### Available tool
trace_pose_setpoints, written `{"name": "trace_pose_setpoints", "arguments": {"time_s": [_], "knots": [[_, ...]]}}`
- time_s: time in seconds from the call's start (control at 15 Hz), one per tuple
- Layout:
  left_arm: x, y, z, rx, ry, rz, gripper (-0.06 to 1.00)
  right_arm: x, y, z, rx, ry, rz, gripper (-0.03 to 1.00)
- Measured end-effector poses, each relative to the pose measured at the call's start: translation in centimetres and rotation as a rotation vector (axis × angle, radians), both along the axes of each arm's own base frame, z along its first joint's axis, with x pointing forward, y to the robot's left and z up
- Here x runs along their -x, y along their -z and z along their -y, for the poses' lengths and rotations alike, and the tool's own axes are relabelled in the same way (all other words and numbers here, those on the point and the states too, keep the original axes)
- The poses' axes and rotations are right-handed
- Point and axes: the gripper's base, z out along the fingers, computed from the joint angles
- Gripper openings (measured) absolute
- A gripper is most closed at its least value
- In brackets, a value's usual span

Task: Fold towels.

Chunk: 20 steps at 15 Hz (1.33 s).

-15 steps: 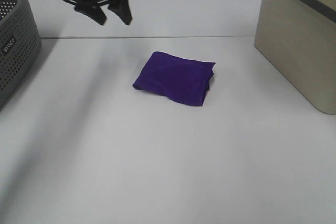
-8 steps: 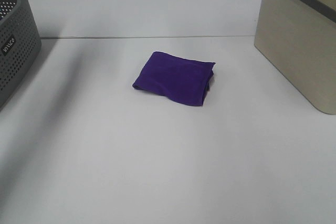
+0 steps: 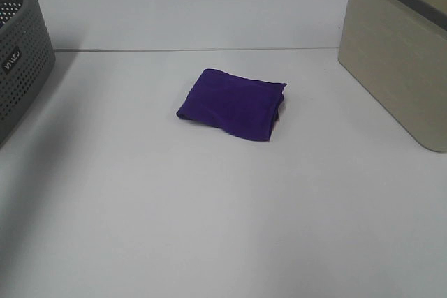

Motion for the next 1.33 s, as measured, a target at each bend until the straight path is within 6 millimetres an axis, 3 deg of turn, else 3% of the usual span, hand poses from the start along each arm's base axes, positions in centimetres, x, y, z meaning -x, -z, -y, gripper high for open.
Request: {"name": "trace_pose_setpoints", "arguments": {"time_s": [0.2,0.33,0.47,0.6,0.73,0.93,1.0,1.13,1.33], "knots": [[9.4,-0.7,0.6,-0.020,0.024,0.066,0.74,8.8,0.8,0.2,-0.016,0.012,0.184,0.89],[15.9,1.0,1.1,-0.031,0.029,0.144,0.74,14.2,3.5,0.3,-0.026,0.018,0.308,0.89],[20.6,2.4,1.3,-0.063,0.039,0.291,0.74,16.9,5.8,0.5,-0.012,0.026,0.381,0.89],[25.0,4.5,1.5,-0.099,0.043,0.408,0.74,18.3,8.0,0.6,0.001,0.035,0.422,0.89],[27.7,5.9,1.7,-0.108,0.043,0.487,0.74,18.9,9.2,0.7,0.004,0.038,0.438,0.89],[32.0,8.7,2.1,-0.113,0.042,0.590,0.74,17.9,10.5,0.8,0.013,0.046,0.415,0.89],[32.3,9.9,2.3,-0.076,0.044,0.537,0.74,16.9,11.3,0.8,0.010,0.051,0.432,0.89],[31.9,10.1,2.8,-0.013,0.065,0.566,0.74,15.7,12.9,0.8,0.007,0.054,0.410,0.89],[31.1,10.3,3.0,0.027,0.065,0.617,0.74,15.6,13.2,0.8,0.007,0.053,0.403,0.89]]}}
